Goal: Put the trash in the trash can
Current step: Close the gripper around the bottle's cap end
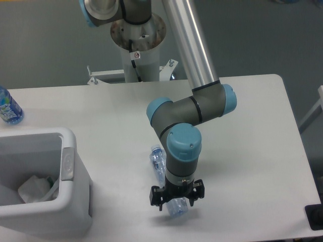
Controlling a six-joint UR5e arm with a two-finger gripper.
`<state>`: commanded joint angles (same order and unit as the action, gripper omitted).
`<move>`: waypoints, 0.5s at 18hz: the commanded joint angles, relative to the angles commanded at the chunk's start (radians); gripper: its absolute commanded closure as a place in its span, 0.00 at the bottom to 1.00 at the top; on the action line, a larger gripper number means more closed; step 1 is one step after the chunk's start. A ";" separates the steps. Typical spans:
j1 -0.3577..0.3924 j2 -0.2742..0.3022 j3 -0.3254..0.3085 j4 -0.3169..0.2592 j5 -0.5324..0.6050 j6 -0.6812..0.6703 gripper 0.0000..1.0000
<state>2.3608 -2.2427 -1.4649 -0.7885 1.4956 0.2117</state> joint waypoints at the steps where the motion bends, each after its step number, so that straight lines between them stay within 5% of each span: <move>1: 0.000 -0.002 0.000 0.000 0.003 0.000 0.00; 9: -0.021 -0.021 -0.002 0.002 0.038 0.000 0.00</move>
<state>2.3394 -2.2641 -1.4665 -0.7869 1.5339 0.2117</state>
